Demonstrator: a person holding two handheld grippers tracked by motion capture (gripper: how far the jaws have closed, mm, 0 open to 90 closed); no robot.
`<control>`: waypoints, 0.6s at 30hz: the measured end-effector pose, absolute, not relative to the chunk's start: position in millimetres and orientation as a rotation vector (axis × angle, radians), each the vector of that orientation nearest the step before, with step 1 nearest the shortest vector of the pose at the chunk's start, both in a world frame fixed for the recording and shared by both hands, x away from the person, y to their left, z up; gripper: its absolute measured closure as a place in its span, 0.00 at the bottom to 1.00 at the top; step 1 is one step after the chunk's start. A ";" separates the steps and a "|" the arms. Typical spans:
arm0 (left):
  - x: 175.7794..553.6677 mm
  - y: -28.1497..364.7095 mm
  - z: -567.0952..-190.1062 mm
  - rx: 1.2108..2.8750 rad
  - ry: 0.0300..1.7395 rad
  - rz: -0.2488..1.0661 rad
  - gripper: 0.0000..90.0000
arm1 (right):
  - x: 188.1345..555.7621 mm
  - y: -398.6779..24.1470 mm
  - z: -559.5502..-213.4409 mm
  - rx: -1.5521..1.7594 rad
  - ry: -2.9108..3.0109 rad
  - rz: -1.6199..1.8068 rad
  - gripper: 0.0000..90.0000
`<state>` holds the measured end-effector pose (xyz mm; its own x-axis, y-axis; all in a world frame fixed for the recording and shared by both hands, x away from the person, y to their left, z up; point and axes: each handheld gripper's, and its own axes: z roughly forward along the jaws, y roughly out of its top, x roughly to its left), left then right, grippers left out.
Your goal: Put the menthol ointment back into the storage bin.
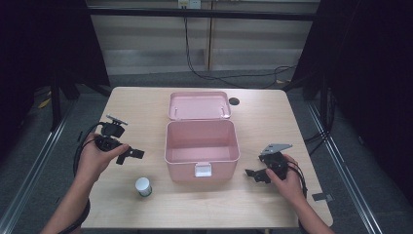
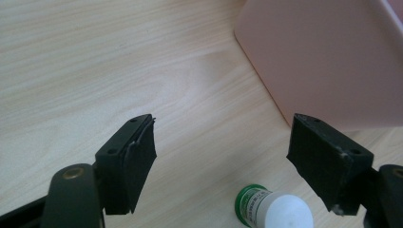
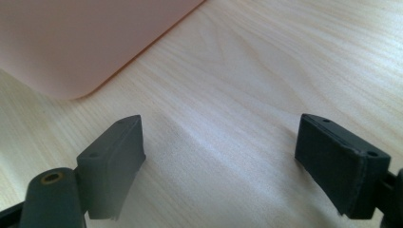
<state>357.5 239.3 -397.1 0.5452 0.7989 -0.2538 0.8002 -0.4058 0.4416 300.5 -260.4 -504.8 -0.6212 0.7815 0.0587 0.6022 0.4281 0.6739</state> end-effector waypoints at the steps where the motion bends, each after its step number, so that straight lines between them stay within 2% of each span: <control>1: 356.0 238.9 -397.5 2.260 1.293 0.002 0.26 | 300.0 -259.9 -505.1 1.186 2.423 0.967 0.18; 18: 343.4 233.6 -400.1 2.282 1.256 -0.008 0.26 | 296.5 -261.9 -511.7 1.147 2.359 1.024 0.16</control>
<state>343.4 233.6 -400.1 0.5678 0.7839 -0.2514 0.7869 -0.4272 0.4452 296.5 -261.9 -511.7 -0.6243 0.7809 0.0205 0.5482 0.4193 0.7236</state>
